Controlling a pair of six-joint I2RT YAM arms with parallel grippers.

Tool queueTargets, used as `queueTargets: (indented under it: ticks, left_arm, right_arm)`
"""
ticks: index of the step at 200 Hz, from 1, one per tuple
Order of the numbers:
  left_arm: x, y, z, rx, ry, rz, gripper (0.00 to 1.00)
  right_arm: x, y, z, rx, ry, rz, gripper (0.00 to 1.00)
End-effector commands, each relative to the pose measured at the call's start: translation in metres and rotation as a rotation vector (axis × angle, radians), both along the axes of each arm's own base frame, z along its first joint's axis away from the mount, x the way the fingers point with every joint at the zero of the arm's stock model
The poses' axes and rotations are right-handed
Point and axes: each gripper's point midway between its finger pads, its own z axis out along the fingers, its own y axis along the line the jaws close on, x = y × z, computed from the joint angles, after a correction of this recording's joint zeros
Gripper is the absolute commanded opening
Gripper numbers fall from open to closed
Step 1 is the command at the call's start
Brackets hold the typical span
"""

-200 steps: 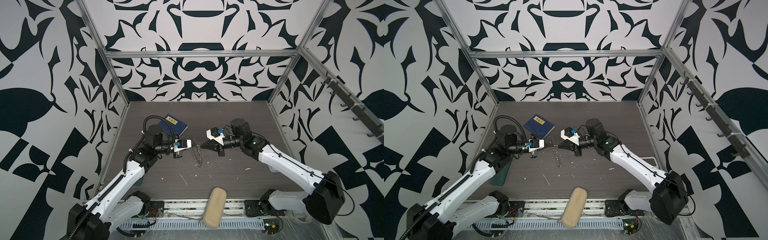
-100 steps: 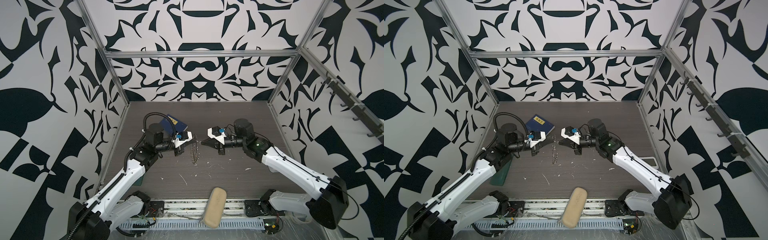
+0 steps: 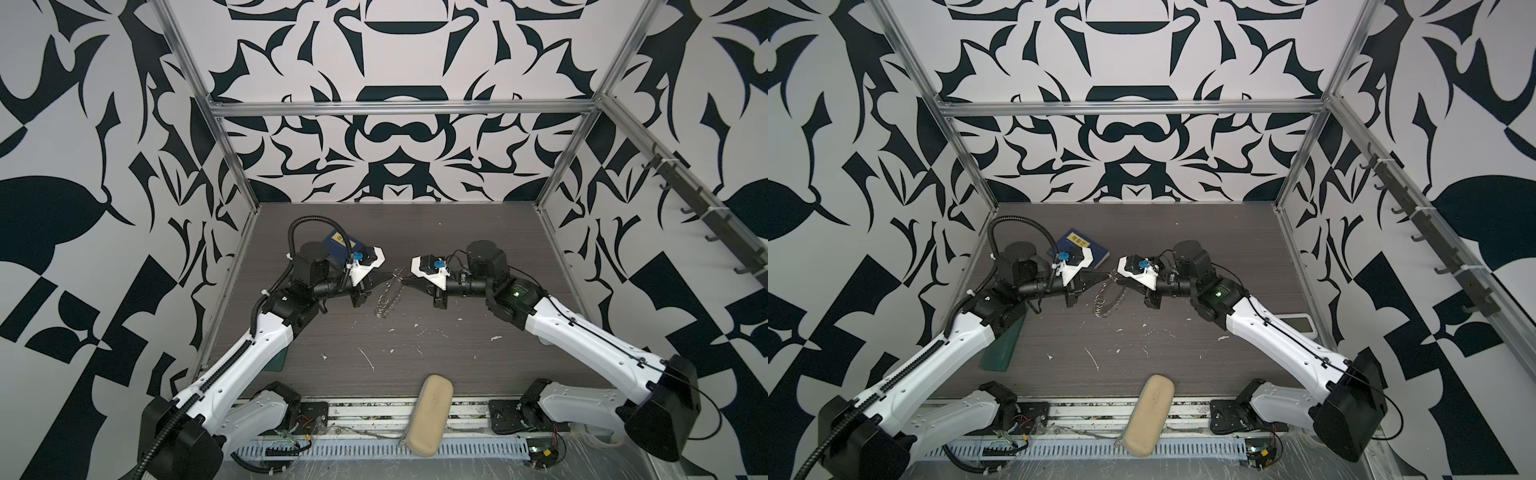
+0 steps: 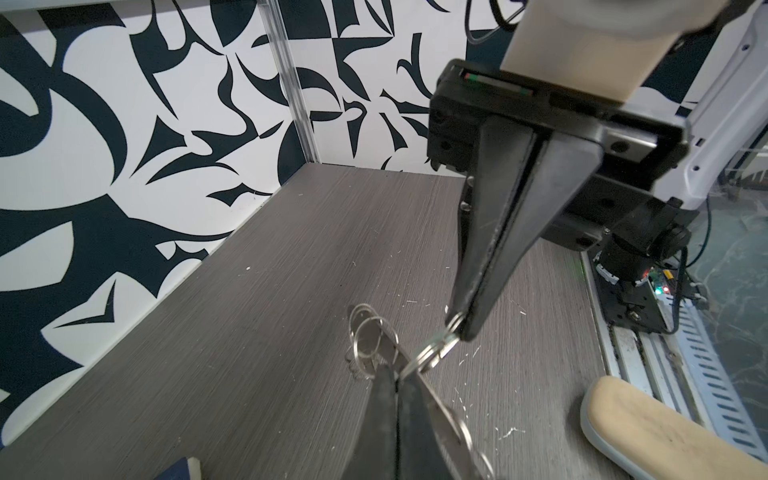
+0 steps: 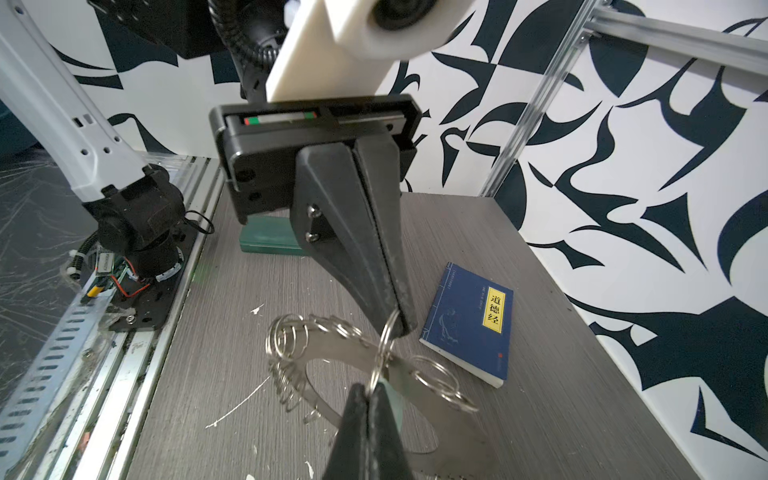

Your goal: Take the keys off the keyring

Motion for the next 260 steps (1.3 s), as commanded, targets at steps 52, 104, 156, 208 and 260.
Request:
queueTargets:
  ticks: [52,104,156,208,260]
  left_arm:
    - [0.027,0.009,0.01,-0.015,0.051,0.151,0.0]
    - [0.022,0.007,0.005,-0.001,0.075,0.129,0.0]
    - [0.023,0.006,-0.008,0.095,0.112,0.143,0.0]
    - [0.025,0.007,-0.014,0.191,0.166,0.173,0.0]
    - [0.029,0.006,-0.022,0.25,0.212,0.208,0.0]
  right_arm:
    - [-0.026,0.007,0.043,0.085,-0.136,0.098,0.0]
    - [-0.025,0.009,0.048,0.084,-0.175,0.099,0.0]
    - [-0.021,0.013,0.05,0.036,-0.186,0.098,0.0]
    - [-0.01,0.014,0.048,-0.025,-0.206,0.061,0.0]
    - [-0.002,0.019,0.058,-0.026,-0.221,0.05,0.0]
